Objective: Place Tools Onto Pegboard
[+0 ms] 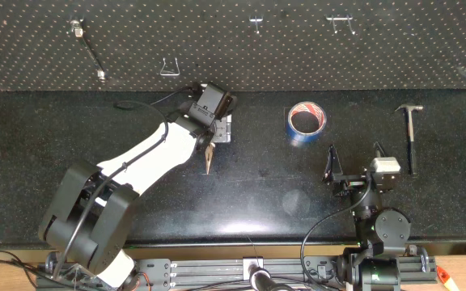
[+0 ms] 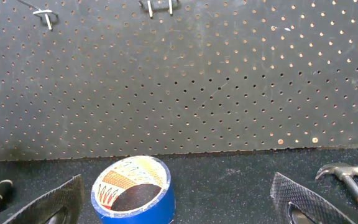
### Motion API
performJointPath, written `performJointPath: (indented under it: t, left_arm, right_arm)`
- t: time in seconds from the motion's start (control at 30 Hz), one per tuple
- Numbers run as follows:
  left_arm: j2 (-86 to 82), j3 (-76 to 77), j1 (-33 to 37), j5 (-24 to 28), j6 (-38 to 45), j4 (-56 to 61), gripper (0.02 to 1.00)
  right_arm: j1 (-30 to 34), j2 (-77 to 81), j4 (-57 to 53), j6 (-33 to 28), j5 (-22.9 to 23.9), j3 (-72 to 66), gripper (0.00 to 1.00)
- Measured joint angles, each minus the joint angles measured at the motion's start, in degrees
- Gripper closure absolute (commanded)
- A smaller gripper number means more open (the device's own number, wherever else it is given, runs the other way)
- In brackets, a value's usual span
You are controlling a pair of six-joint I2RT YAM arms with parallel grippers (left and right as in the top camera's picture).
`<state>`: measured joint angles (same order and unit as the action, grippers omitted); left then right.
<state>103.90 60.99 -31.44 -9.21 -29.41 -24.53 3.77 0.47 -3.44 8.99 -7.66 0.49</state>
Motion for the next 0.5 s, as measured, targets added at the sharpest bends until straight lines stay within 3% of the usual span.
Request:
performJointPath:
  t: [0.5]
  left_arm:
    - [0.0,0.1,0.0,0.0,-3.9,0.0,0.461]
  right_arm:
    - [0.0,0.0,0.0,0.0,0.0,0.0,0.025]
